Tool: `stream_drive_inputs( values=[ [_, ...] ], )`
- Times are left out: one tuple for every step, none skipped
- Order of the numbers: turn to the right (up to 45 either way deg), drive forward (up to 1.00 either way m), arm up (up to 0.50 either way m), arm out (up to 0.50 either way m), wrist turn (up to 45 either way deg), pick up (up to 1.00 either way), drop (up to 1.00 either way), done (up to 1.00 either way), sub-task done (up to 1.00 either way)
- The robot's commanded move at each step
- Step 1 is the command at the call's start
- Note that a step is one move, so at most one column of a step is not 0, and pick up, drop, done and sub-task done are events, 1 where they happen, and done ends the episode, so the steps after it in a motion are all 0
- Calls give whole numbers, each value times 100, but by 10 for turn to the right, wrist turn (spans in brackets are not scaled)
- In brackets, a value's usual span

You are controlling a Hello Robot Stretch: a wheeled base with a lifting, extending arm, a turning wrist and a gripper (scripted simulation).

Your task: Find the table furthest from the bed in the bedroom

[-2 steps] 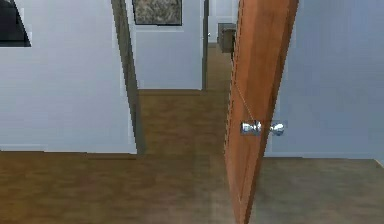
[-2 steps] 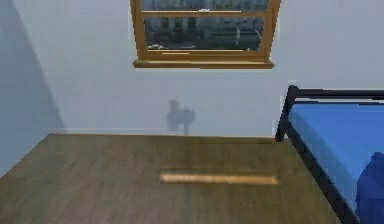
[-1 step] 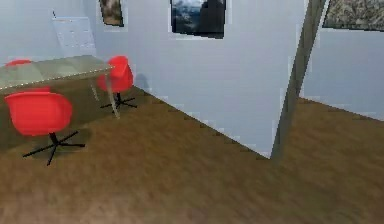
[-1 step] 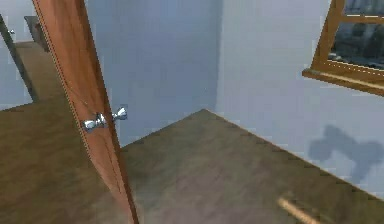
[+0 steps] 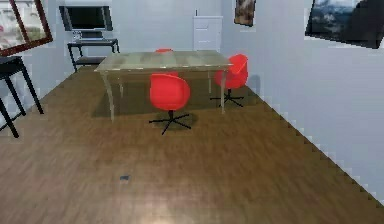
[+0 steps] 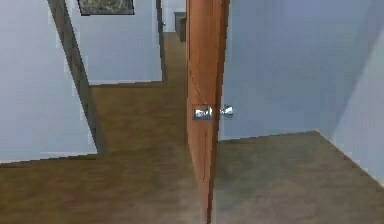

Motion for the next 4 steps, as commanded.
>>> stream_drive_inputs(
  values=[
    [0,40,0,0,0,0,0,0,0],
    [-210,0,0,0,0,0,0,0,0],
    [-30,0,0,0,0,0,0,0,0],
    [0,5,0,0,0,0,0,0,0]
  ],
)
